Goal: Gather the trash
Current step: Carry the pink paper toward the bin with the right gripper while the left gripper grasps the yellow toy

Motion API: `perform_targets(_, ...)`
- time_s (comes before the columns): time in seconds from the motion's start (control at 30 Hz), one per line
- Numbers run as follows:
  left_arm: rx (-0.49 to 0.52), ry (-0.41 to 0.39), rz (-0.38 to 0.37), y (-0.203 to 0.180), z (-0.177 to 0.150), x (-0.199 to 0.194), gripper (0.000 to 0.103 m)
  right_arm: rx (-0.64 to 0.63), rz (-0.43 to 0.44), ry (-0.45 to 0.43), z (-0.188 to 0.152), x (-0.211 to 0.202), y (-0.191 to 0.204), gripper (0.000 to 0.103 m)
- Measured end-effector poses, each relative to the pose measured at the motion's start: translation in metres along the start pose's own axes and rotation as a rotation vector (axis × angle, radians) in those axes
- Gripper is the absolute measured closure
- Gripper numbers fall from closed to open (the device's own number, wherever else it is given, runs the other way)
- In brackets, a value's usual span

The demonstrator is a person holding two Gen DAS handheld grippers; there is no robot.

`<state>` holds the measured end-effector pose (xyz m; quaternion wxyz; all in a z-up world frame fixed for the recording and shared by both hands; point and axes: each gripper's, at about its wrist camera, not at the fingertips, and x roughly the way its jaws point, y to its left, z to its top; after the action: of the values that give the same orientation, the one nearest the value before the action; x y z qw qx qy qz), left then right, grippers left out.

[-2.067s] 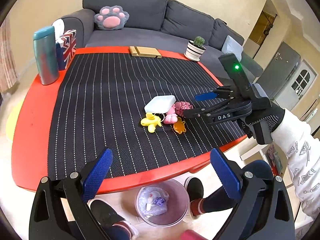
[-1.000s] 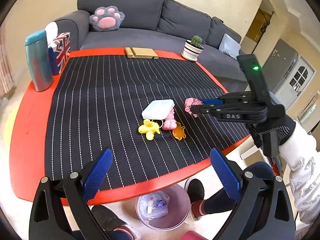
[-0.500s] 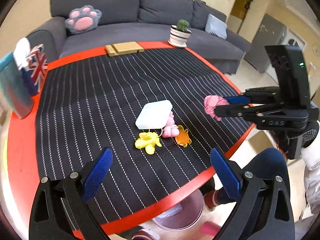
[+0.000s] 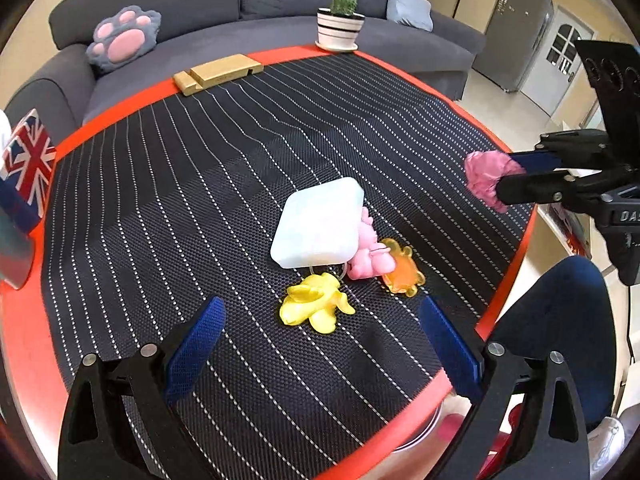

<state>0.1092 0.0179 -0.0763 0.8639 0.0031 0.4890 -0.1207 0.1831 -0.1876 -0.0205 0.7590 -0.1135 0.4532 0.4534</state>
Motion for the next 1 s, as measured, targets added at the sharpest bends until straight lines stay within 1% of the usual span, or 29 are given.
perform_targets(0.07,0.005,0.017,-0.002,0.000,0.000,0.006,0.026,0.000,-0.001,0.002,0.000,0.001,-0.001,0.076)
perform_targets(0.1,0.004,0.024,-0.004,0.001,0.000,0.008,0.029,0.001,-0.001,0.002,-0.001,0.001,-0.001,0.076)
perform_targets(0.13,0.004,0.029,-0.009,0.002,0.000,0.009,0.035,0.002,0.000,0.002,0.000,0.001,-0.001,0.076)
perform_targets(0.17,0.004,0.030,-0.011,0.002,-0.001,0.010,0.039,0.003,-0.001,0.003,0.000,0.001,-0.002,0.076)
perform_targets(0.2,0.005,0.031,-0.012,0.002,-0.001,0.010,0.041,0.003,-0.001,0.004,0.000,0.002,-0.002,0.076)
perform_targets(0.27,0.002,0.035,-0.012,0.002,-0.002,0.011,0.048,0.004,0.000,0.005,-0.001,0.003,-0.002,0.076)
perform_targets(0.43,0.002,0.028,-0.015,0.001,-0.003,0.011,0.061,0.002,0.002,0.011,-0.002,0.007,-0.001,0.076)
perform_targets(0.8,-0.039,-0.008,-0.016,-0.003,-0.005,0.003,0.062,0.001,0.001,-0.002,-0.003,0.007,0.003,0.076)
perform_targets(1.0,-0.077,-0.039,-0.010,-0.007,-0.012,-0.012,0.062,0.003,0.006,-0.014,-0.007,0.004,0.008,0.076)
